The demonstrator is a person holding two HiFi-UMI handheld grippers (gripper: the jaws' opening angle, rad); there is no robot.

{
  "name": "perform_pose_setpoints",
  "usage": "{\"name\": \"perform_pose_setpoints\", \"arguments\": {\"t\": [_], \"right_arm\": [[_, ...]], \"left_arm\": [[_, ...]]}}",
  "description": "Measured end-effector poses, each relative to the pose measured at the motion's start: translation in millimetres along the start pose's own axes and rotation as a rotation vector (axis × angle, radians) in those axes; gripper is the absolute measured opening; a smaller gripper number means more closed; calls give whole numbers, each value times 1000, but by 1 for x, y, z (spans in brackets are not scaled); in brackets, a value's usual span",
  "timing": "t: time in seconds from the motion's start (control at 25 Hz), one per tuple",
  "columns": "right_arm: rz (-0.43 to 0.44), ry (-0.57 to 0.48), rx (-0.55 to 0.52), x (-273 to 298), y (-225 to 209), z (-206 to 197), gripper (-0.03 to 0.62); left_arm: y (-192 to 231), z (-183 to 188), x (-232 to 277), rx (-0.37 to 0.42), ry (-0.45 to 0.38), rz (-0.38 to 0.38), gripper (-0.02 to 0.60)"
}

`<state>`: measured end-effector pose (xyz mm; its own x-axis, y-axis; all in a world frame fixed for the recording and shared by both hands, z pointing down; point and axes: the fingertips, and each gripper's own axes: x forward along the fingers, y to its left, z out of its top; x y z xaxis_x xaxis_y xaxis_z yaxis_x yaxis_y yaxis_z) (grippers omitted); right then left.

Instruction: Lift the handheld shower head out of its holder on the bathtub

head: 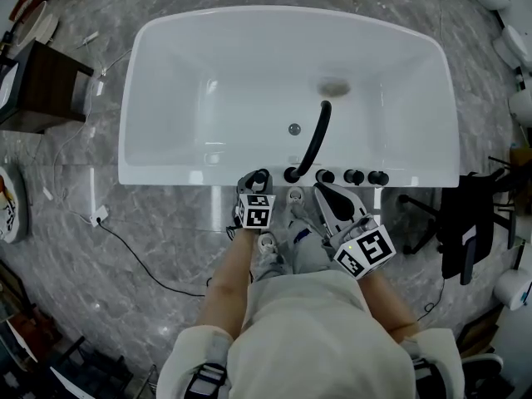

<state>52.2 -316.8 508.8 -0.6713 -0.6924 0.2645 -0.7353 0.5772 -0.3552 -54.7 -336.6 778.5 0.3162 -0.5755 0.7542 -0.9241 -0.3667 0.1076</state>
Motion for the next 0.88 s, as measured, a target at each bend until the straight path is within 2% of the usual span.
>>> {"name": "perform_pose_setpoints", "arguments": {"t": [0.16, 0.88], "right_arm": [[-11, -6, 14, -6, 3, -3, 20], [19, -61, -37, -31, 60, 2, 20]], "left_arm": [[0, 1, -4, 23, 4, 5, 141], [-4, 25, -95, -9, -186, 8, 141]]}}
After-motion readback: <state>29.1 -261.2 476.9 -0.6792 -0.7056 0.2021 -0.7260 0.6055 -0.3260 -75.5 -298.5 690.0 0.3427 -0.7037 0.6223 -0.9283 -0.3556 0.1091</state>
